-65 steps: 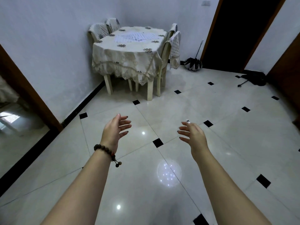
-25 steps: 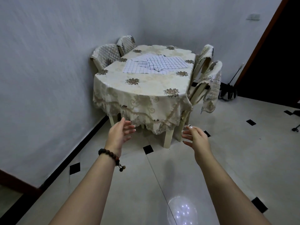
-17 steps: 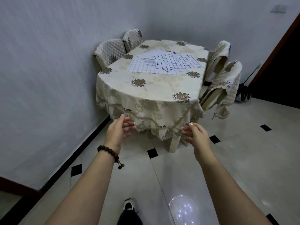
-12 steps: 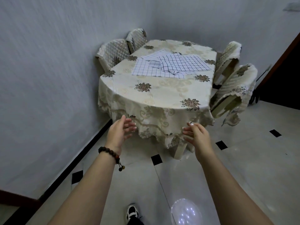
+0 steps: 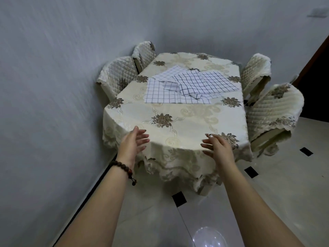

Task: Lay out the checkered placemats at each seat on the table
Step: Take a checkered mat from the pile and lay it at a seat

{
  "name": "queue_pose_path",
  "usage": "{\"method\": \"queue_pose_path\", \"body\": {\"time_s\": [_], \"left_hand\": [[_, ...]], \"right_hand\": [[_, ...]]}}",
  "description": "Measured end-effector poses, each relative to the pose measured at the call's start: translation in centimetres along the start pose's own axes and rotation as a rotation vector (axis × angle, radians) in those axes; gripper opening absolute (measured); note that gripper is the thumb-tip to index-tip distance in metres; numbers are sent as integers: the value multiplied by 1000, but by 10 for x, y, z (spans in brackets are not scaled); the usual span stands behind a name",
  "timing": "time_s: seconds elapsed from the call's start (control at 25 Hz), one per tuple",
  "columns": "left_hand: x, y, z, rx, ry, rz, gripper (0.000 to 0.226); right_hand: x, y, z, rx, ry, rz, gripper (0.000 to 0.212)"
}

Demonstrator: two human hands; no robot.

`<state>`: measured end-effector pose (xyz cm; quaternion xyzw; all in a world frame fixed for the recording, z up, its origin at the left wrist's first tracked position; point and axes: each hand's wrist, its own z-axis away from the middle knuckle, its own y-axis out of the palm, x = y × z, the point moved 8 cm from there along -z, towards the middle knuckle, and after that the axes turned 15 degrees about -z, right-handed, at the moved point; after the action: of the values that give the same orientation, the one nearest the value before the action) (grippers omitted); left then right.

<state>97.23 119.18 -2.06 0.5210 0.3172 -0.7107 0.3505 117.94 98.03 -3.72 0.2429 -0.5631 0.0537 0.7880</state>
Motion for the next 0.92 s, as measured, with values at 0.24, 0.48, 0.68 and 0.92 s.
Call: {"method": "queue_pose_path", "body": {"time_s": [0.24,0.48,0.68,0.92], "left_hand": [[-7,2,-88,5,-11,-17,38],[-40,20,-193,8,4,-49,39],[-69,34,-267,7,-2,-55,37],[-70,37,-331,24,-57,-63,38]], "right_hand": [[2,40,-74,-13,-21,15,27],[7,81,-172,-7,-25,-25,25],[20,103,-237,-28,-8,-30,22],[17,132,-288,-51,14,1,19]]}}
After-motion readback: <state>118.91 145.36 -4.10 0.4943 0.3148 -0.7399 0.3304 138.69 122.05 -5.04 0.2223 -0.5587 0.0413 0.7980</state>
